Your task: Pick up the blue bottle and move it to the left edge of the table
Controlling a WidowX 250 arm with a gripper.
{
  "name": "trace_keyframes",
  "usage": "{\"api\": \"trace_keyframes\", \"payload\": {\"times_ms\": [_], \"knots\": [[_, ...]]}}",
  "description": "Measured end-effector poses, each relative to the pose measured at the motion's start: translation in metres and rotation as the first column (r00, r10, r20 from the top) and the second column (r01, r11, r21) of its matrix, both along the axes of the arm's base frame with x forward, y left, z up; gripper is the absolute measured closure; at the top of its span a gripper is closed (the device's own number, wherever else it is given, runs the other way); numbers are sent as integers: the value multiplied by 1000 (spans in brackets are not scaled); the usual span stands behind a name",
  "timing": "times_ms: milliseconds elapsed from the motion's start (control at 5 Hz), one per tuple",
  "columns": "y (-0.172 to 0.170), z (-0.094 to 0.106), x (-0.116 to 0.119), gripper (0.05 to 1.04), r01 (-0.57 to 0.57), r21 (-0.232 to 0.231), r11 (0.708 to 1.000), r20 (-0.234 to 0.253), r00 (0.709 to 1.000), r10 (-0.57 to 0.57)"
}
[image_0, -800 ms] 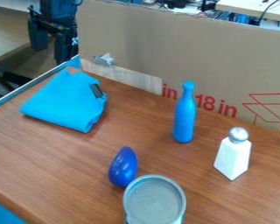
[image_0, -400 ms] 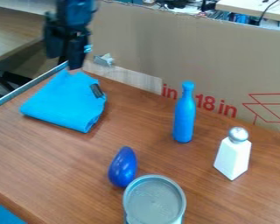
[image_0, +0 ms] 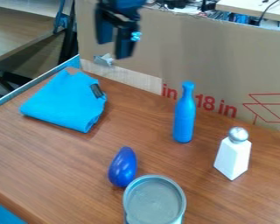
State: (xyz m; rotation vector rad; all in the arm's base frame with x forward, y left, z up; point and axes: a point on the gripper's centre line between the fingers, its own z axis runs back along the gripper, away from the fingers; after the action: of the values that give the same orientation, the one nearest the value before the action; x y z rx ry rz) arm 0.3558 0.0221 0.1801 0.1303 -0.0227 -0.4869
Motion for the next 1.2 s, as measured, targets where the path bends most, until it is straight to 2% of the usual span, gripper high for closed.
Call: {"api": "trace_keyframes", "payload": {"times_ms": [200, 400, 600, 800, 1200], "knots": [[-31, 1, 0, 83, 121, 0, 993, -9, 993, -121], [-53, 0, 0, 83, 183, -13, 983, -6, 983, -183], [-72, -19, 4, 83, 216, -44, 975, -41, 975, -218], [-83, -32, 13, 83, 227, -27, 974, -58, 972, -228], [-97, -53, 25, 83, 221, -26, 975, -90, 971, -223]]}}
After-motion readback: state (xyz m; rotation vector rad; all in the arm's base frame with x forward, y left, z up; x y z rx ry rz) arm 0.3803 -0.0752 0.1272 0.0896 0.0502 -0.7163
